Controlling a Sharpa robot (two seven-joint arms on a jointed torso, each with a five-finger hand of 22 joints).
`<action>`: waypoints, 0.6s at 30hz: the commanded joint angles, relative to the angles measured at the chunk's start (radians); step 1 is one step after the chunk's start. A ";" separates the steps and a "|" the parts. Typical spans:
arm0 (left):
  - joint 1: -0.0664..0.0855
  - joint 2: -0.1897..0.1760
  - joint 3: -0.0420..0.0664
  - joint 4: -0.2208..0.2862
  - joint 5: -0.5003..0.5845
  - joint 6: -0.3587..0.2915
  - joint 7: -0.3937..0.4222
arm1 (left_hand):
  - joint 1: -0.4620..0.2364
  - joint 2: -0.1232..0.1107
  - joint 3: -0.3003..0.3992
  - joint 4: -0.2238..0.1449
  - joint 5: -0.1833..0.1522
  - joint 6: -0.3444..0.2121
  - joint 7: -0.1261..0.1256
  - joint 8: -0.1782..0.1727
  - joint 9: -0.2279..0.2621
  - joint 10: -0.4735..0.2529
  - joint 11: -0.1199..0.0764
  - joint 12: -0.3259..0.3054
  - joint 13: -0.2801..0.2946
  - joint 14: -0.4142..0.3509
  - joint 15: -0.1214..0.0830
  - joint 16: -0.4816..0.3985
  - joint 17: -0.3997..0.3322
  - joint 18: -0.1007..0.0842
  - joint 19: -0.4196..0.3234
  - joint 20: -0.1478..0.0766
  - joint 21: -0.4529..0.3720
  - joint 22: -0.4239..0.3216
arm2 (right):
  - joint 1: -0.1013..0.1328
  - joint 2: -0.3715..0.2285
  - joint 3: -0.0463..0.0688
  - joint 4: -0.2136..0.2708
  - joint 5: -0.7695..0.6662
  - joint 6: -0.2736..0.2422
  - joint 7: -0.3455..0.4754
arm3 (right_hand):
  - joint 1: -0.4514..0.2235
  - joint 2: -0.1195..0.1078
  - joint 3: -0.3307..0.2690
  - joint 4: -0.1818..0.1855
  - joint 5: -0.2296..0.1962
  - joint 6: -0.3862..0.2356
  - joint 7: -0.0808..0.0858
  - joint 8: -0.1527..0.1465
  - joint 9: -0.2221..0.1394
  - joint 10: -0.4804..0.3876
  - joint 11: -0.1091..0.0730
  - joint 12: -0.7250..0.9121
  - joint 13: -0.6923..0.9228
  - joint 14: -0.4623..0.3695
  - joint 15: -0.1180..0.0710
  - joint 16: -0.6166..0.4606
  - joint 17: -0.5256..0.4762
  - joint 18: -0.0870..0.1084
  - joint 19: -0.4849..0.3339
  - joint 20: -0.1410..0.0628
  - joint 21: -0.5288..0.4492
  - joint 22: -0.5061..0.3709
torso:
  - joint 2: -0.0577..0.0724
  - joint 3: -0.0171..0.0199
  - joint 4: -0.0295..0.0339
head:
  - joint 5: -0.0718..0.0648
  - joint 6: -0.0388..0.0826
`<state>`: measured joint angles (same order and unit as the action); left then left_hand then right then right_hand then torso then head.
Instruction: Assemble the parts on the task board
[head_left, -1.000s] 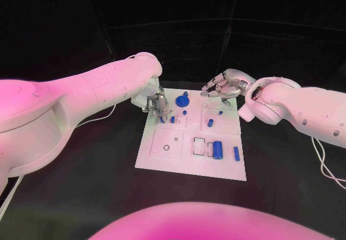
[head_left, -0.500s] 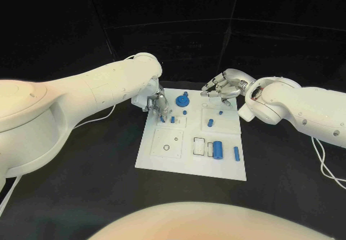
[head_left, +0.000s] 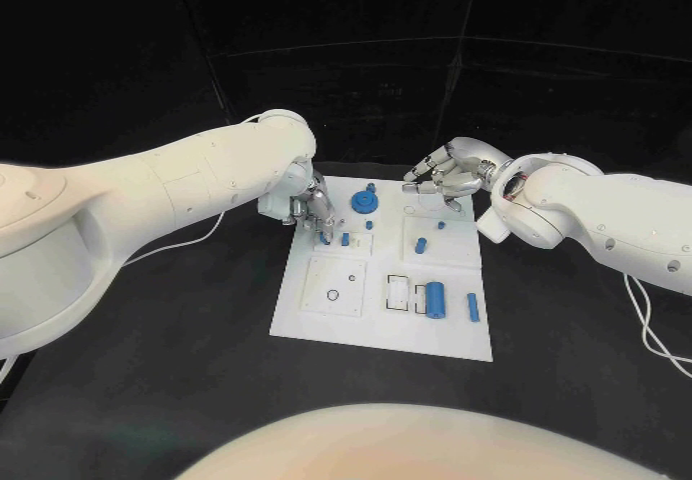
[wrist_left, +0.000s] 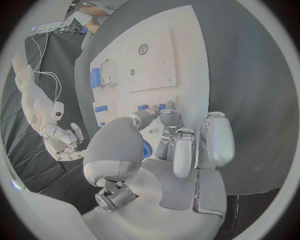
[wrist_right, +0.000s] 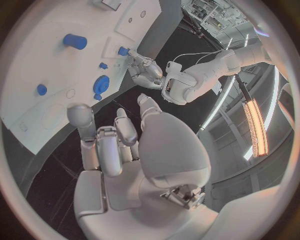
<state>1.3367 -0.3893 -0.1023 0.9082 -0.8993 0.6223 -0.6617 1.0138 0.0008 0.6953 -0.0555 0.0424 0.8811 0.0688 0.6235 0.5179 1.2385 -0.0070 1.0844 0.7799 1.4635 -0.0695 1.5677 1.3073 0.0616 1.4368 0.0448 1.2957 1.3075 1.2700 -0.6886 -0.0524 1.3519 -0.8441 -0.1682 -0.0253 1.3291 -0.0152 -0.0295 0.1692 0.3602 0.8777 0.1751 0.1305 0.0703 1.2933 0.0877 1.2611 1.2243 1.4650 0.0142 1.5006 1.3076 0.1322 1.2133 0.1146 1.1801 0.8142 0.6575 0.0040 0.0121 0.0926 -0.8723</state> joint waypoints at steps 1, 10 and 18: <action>-0.006 -0.014 -0.004 0.019 -0.021 -0.057 0.001 | 0.053 0.043 0.024 -0.033 0.004 0.002 -0.005 0.006 0.001 0.000 -0.005 0.003 0.002 0.107 -0.002 0.003 0.263 0.008 0.002 -0.007 0.003 0.034 | 0.001 -0.001 0.000 0.002 -0.001 0.006 0.007 | 0.003 0.006 -0.005 -0.001 0.007 -0.007 -0.002 0.005 -0.001 -0.006 -0.002 0.002 -0.001 0.074 -0.007 -0.005 0.132 0.005 -0.004 -0.002 -0.003 0.000 | 0.000 -0.0002 0.0005 | 0.001 0.000; -0.007 -0.040 -0.005 0.063 -0.021 -0.119 0.007 | 0.053 0.044 0.025 -0.034 0.004 0.003 -0.006 0.007 0.004 0.006 -0.006 0.010 0.013 0.107 -0.002 0.003 0.263 0.008 0.003 -0.007 0.005 0.035 | 0.000 -0.001 0.000 0.001 -0.001 0.007 0.007 | 0.003 0.006 -0.005 -0.001 0.007 -0.007 -0.002 0.005 -0.001 -0.006 -0.002 0.002 -0.001 0.074 -0.007 -0.005 0.132 0.005 -0.004 -0.002 -0.003 0.000 | 0.000 -0.0007 -0.0002 | 0.005 0.001; -0.008 -0.048 -0.005 0.085 -0.021 -0.144 0.018 | 0.053 0.044 0.025 -0.034 0.004 0.003 -0.006 0.008 0.004 0.007 -0.006 0.011 0.013 0.107 -0.002 0.003 0.263 0.007 0.004 -0.007 0.006 0.036 | -0.001 -0.001 0.000 0.000 -0.001 0.008 0.007 | 0.003 0.006 -0.005 -0.001 0.007 -0.007 -0.002 0.005 -0.001 -0.006 -0.002 0.002 -0.001 0.074 -0.007 -0.005 0.132 0.005 -0.004 -0.002 -0.003 0.000 | 0.000 0.0000 -0.0010 | 0.007 0.001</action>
<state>1.3304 -0.4381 -0.1065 0.9906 -0.9047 0.5163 -0.6517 1.0138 0.0008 0.6953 -0.0556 0.0435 0.8851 0.0675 0.6273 0.5235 1.2439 -0.0088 1.0905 0.7925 1.4635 -0.0695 1.5678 1.3073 0.0616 1.4397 0.0419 1.2957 1.3075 1.2674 -0.6898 -0.0524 1.3510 -0.8442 -0.1673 -0.0250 1.3291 -0.0152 -0.0295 0.1692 0.3637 0.8777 0.1751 0.1305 0.0704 1.2933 0.0877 1.2611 1.2244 1.4650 0.0142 1.5006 1.3075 0.1322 1.2133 0.1146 1.1801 0.8142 0.6575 0.0035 0.0123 0.0992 -0.8716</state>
